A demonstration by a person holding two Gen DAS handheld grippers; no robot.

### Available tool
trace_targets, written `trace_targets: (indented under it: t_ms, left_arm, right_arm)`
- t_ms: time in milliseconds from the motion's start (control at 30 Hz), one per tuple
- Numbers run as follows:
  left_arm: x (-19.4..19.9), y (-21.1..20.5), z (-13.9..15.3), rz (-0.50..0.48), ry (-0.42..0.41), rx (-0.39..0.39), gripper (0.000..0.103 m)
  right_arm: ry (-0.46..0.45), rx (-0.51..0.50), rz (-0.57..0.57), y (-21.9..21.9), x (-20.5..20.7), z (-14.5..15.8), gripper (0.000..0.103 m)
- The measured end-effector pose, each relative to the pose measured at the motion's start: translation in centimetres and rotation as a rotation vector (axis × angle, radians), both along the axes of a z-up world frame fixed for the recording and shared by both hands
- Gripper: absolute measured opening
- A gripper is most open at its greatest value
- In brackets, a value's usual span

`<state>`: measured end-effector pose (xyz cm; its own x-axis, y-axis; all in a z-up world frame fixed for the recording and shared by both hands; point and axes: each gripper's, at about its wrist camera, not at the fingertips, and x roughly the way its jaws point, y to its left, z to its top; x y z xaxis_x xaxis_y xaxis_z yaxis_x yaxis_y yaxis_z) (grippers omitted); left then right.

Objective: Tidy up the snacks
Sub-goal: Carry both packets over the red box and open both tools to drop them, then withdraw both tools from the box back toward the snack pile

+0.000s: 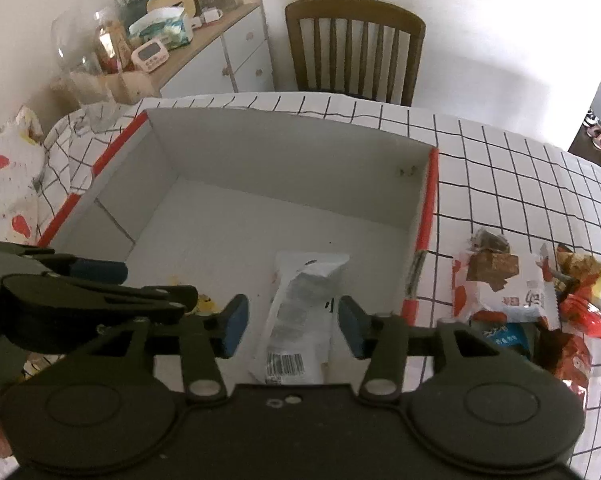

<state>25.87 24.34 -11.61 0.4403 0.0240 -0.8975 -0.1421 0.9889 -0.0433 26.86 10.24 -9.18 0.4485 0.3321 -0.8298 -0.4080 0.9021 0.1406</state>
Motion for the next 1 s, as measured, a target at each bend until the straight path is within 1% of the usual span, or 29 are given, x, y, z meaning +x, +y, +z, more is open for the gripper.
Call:
trace_targets:
  t_ms: [133,267,333,433,533,700,800,933,1000]
  left_arm:
    - [-0.7,-0.1,1.1,-0.001,-0.033,-0.008,0.068]
    - [-1.5,-0.3,2.3,-0.016,-0.068,-0.008,0.068]
    - [-2.0,-0.6,3.1,-0.020,-0.087,-0.010,0.068]
    - [-2.7,-0.9,4.1,-0.026,-0.113,-0.019,0.070]
    - [-3.4,-1.4,5.2,-0.039,-0.141,-0.006,0.071]
    - [-4.7,-2.4,7.0,-0.055,-0.182,0.021,0.074]
    - [-5.5,-3.1,8.0,-0.051,-0.204,0.030,0.076]
    - [-6.5,-4.2,9.2,-0.040,-0.231,0.029,0.077]
    - [-7.1,-4.9,9.8,-0.036,-0.243,0.018,0.080]
  right_arm:
    - [-0.016,0.018,-0.005,-0.5,-0.7,1.0,0.062]
    - [-0.032,0.037,-0.012,-1.2,-1.4,2.2,0.065]
    - [-0.042,0.047,-0.017,-1.5,-1.8,2.8,0.070]
    - [-0.056,0.065,-0.024,-2.0,-2.5,3.7,0.075]
    - [-0.069,0.080,-0.031,-2.6,-3.2,4.5,0.080]
    - [-0.086,0.109,-0.038,-3.6,-4.4,5.9,0.085]
    - [-0.096,0.128,-0.031,-4.3,-5.1,6.7,0.092]
    - [-0.112,0.145,-0.009,-5.5,-6.0,7.7,0.095]
    - [-0.118,0.158,-0.004,-6.3,-6.4,8.3,0.096]
